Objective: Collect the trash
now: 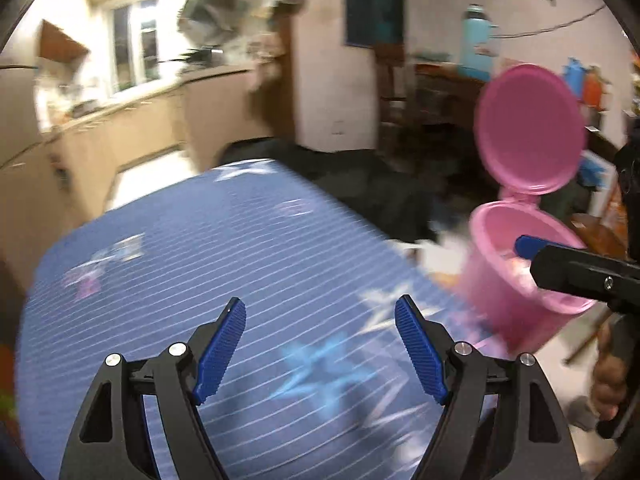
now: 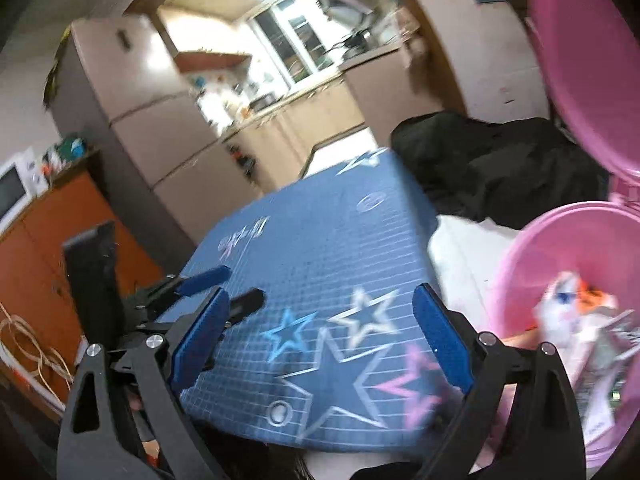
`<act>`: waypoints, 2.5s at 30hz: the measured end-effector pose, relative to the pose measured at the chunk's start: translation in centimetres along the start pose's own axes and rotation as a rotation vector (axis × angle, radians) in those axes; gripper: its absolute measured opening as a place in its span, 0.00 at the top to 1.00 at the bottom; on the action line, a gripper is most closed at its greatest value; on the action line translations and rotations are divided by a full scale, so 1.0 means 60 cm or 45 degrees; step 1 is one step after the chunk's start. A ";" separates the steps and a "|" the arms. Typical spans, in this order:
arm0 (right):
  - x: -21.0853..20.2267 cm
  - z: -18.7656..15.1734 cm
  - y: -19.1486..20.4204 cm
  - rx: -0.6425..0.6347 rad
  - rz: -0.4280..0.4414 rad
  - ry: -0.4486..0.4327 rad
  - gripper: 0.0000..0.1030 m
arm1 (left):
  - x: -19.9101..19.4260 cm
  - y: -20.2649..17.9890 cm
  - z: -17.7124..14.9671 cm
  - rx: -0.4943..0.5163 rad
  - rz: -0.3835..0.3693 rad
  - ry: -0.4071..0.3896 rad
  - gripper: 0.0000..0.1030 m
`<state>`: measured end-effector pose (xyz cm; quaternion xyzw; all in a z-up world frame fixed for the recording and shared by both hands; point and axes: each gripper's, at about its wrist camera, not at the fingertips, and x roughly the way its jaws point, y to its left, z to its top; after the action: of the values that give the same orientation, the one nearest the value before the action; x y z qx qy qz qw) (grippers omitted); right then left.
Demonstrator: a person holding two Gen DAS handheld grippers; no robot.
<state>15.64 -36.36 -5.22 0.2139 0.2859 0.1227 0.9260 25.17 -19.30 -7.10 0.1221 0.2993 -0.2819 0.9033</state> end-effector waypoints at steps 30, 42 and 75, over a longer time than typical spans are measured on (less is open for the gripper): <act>-0.313 -0.219 0.164 -0.328 -1.230 -0.195 0.05 | -0.210 -0.196 -0.060 0.257 -0.362 -0.372 0.05; -0.418 -0.264 0.140 -0.104 -1.346 -0.365 0.05 | -0.269 -0.319 -0.104 0.286 -0.234 -0.486 0.05; -0.409 -0.261 0.155 -0.086 -1.335 -0.300 0.05 | -0.282 -0.306 -0.123 0.261 -0.350 -0.395 0.05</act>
<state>-14.24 -31.65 -0.84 0.0250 0.2443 -0.3717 0.8953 -0.20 -23.96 -3.57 0.1267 0.1406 -0.4466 0.8745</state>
